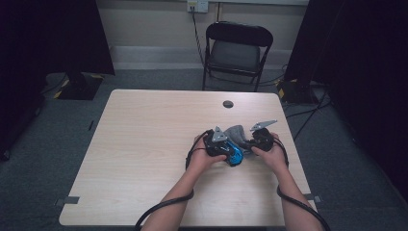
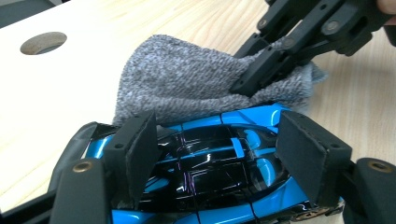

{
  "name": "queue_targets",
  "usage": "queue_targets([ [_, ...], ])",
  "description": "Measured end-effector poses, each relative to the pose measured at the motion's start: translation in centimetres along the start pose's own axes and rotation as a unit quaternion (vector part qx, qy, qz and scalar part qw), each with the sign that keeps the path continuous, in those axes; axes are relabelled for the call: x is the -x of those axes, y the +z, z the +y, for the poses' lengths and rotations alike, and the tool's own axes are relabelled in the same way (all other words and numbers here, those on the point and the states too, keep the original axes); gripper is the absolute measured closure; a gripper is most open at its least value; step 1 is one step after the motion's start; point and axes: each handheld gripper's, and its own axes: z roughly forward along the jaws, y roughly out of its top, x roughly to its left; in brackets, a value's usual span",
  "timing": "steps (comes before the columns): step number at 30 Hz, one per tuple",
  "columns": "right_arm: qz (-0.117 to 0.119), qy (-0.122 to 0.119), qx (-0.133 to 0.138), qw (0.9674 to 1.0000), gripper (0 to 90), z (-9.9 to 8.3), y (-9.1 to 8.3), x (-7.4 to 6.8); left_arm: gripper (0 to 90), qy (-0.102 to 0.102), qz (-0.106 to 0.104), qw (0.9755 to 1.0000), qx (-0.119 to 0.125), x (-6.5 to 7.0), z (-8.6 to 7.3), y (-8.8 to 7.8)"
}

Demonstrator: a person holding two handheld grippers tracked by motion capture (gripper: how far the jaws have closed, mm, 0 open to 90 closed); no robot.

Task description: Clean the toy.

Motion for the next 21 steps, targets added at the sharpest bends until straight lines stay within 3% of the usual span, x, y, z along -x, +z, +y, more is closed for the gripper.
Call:
queue_targets([
  [21,-0.003,0.014,0.010,0.9999,78.2,-2.0,-1.6,-0.6,29.4,-0.001,0.000,1.0000,0.000,0.2,0.0,0.0],
])
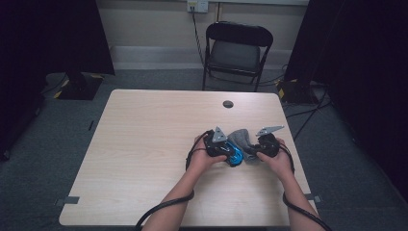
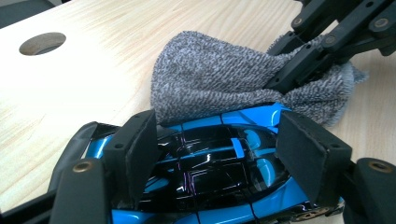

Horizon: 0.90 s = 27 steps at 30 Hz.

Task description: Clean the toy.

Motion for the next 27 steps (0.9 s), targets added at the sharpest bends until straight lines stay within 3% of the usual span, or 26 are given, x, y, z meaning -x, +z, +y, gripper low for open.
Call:
queue_targets([
  [27,0.008,0.009,-0.004,0.9999,78.1,-3.0,-2.8,-1.5,29.4,-0.002,0.002,1.0000,-0.003,0.1,0.1,0.0],
])
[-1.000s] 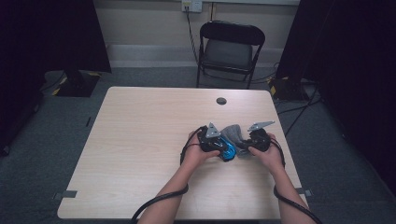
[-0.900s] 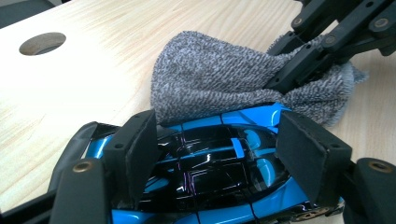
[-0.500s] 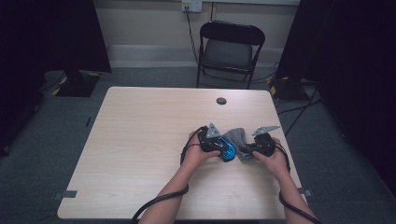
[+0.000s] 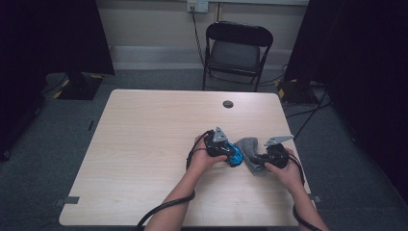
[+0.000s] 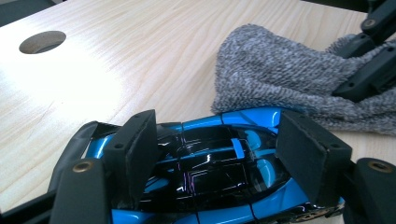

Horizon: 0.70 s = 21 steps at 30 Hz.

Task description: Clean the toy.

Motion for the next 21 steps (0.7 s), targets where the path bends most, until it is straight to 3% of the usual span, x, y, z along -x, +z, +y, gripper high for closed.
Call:
queue_targets([
  [11,0.011,0.007,0.000,0.9999,78.0,-1.1,-1.0,-0.7,29.4,0.000,0.000,1.0000,-0.005,0.0,0.1,0.0],
  [21,0.012,0.027,0.014,0.9995,78.0,-2.7,-2.7,-0.2,29.4,-0.001,0.001,1.0000,-0.005,0.0,0.1,0.0],
])
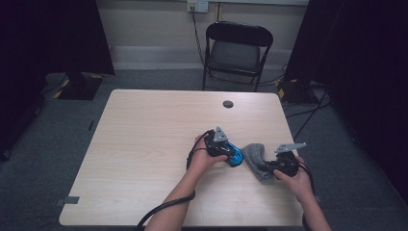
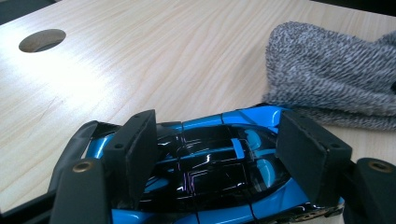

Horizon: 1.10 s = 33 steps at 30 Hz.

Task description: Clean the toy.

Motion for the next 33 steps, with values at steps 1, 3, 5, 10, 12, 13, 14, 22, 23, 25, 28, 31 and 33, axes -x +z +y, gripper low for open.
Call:
queue_targets([
  [1,-0.002,0.000,0.001,1.0000,78.0,0.0,-0.3,0.0,29.4,0.001,0.000,1.0000,0.001,0.0,0.0,0.0],
  [3,-0.006,0.005,0.004,1.0000,77.9,0.0,-0.8,0.2,29.4,0.000,0.000,1.0000,0.002,0.0,0.0,0.0],
  [5,-0.006,0.010,0.009,0.9999,77.9,-0.1,-1.2,0.4,29.4,0.000,0.000,1.0000,0.002,0.0,0.0,0.0],
  [10,-0.017,0.021,0.028,0.9992,77.9,-0.1,-1.8,0.8,29.4,0.000,-0.001,1.0000,0.002,0.0,-0.1,0.0],
  [12,-0.027,0.022,0.038,0.9987,77.9,0.2,-1.9,0.9,29.4,0.000,-0.001,1.0000,0.002,0.0,0.0,0.0],
  [13,-0.033,0.022,0.044,0.9982,77.9,0.4,-2.0,1.0,29.4,0.000,-0.001,1.0000,0.002,-0.1,0.0,0.0],
  [14,-0.035,0.026,0.049,0.9978,77.9,0.7,-2.0,1.0,29.4,0.000,-0.001,1.0000,0.002,-0.1,-0.1,0.0],
  [22,-0.071,0.012,0.060,0.9956,77.8,3.4,-0.5,1.1,29.4,0.001,-0.001,1.0000,0.005,0.0,-0.1,0.0],
  [23,-0.075,0.009,0.059,0.9954,77.8,3.7,-0.3,1.1,29.4,0.003,-0.001,1.0000,0.005,-0.1,-0.2,0.0],
  [25,-0.083,0.002,0.056,0.9950,77.7,4.4,0.3,1.2,29.4,0.003,-0.002,1.0000,0.006,0.0,-0.2,0.0],
  [28,-0.089,0.003,0.053,0.9946,77.6,5.2,1.0,1.6,29.3,0.003,-0.001,1.0000,0.005,0.0,-0.2,0.0],
  [31,-0.092,0.003,0.053,0.9943,77.5,5.8,1.8,2.0,29.4,0.003,-0.001,1.0000,0.005,0.0,-0.1,0.0],
  [33,-0.092,-0.003,0.053,0.9944,77.5,6.3,2.5,2.0,29.3,0.002,-0.002,1.0000,0.005,0.0,-0.1,0.0],
])
